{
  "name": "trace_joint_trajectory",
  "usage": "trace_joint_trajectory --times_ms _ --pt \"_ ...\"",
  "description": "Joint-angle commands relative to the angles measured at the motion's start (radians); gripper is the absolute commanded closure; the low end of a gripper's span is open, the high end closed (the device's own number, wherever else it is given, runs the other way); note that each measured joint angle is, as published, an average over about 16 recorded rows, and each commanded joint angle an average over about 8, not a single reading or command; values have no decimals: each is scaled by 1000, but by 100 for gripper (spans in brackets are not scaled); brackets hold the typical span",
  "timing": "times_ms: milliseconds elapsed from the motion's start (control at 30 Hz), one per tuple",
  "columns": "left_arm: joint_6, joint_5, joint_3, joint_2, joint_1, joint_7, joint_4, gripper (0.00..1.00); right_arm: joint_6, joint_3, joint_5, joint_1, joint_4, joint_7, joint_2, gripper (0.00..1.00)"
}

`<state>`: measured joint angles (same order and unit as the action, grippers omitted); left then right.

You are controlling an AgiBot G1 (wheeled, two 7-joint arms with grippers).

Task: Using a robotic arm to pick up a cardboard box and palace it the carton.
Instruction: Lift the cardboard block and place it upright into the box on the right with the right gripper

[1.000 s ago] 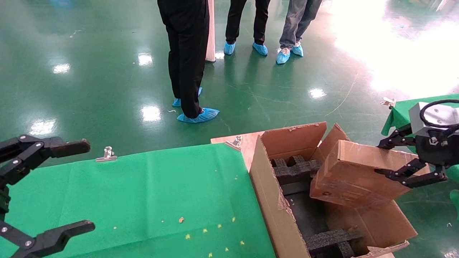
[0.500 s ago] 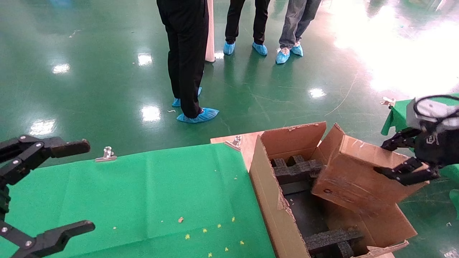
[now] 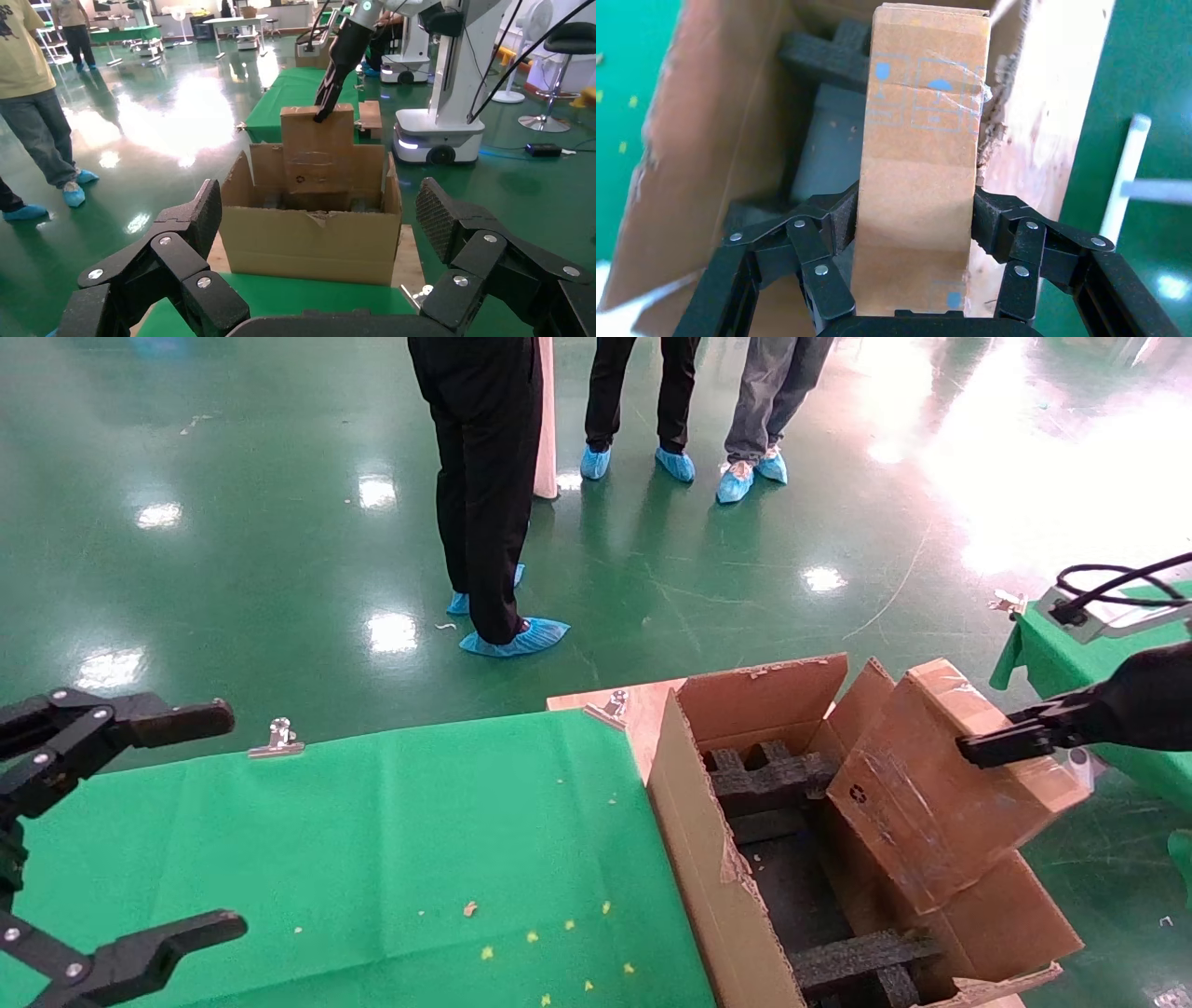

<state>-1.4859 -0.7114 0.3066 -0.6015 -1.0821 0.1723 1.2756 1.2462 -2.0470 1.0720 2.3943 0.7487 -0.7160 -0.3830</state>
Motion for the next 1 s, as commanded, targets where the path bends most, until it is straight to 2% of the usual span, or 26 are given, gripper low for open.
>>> trace_joint_trajectory --times_ms 33,233,433,733,1000 --pt "0 0 0 0 0 0 0 0 -45 -10 7 -13 28 -90 7 100" --pt "0 0 0 0 0 0 0 0 -148 -36 56 -18 136 -278 45 100" --pt "0 0 1 0 0 0 0 0 -232 -60 115 -24 244 -405 76 100" --pt "0 1 1 0 0 0 0 0 -360 -101 202 -64 370 -564 97 100" --pt "1 1 1 0 0 -1 0 0 -463 -134 263 -116 413 -650 85 100"
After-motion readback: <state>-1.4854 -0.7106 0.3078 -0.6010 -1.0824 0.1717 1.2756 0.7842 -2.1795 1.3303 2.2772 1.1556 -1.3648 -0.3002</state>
